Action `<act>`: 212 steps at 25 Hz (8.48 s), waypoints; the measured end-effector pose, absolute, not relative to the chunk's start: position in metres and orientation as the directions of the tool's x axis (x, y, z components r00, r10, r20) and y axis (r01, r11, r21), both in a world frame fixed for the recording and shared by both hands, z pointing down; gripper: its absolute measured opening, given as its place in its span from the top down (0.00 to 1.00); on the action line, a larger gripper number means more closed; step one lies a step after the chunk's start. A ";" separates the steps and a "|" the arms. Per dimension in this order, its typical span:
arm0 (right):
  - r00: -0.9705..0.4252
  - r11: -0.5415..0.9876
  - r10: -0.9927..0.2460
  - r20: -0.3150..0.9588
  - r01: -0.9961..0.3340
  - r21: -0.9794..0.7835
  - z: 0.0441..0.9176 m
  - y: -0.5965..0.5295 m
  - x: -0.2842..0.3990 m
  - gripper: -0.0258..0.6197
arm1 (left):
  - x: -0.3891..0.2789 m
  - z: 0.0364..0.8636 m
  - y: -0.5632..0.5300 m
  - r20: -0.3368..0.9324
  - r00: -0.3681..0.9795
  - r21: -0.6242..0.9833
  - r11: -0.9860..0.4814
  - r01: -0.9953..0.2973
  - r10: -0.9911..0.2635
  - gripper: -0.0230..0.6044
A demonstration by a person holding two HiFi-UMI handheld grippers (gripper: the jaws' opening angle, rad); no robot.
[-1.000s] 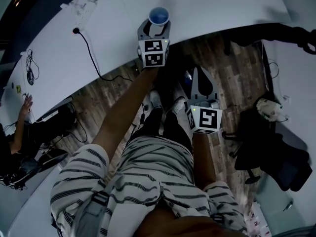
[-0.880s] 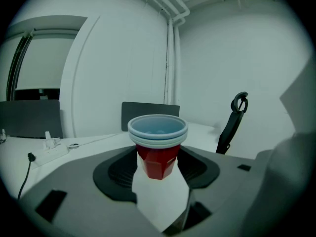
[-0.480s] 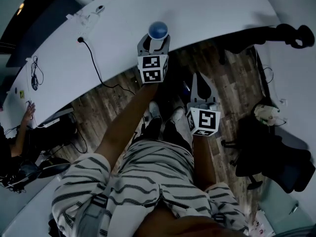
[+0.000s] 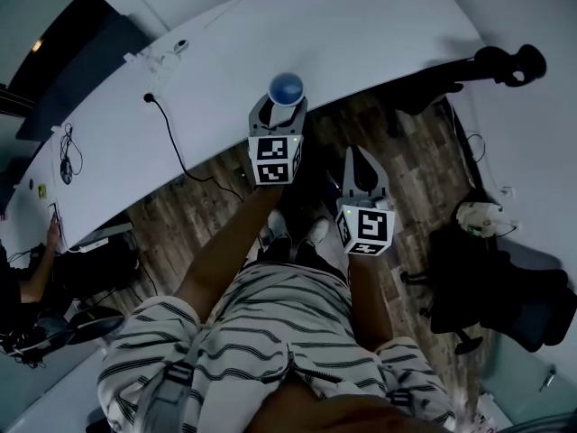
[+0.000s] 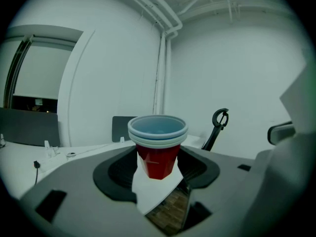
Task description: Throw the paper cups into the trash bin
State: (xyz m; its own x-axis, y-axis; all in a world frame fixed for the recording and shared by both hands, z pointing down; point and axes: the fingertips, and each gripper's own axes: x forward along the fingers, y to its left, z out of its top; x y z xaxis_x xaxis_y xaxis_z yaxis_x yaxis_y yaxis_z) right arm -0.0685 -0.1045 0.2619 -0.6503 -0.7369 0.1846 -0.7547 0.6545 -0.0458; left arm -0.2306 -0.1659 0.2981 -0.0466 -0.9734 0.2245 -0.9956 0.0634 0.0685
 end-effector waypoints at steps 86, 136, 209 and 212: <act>-0.251 0.213 -0.885 0.392 -0.967 -0.137 0.372 -0.071 0.152 0.95 | 0.042 0.395 -0.083 0.487 0.488 0.071 -0.524 -0.849 -0.725 0.53; -0.311 0.164 -0.671 0.673 -0.948 -0.274 0.634 0.000 0.135 0.95 | 0.060 0.754 -0.039 0.853 0.363 0.178 -0.446 -0.877 -0.375 0.53; -0.351 0.172 -0.537 0.767 -0.936 -0.308 0.738 0.031 0.126 0.95 | 0.039 0.996 -0.105 0.929 0.284 0.303 0.048 -0.952 -0.236 0.52; -0.358 0.178 -0.532 0.767 -0.933 -0.312 0.738 0.031 0.122 0.95 | 0.038 0.997 -0.105 0.930 0.291 0.313 0.068 -0.947 -0.225 0.52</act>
State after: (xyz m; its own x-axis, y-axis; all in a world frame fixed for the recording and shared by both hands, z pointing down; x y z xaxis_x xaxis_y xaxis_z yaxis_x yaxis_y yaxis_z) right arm 0.1222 0.0308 0.7379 -0.3580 -0.5323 0.7671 -0.9332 0.1783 -0.3119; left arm 0.0383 -0.1051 0.9974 0.2909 -0.2246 0.9300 -0.9475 0.0677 0.3127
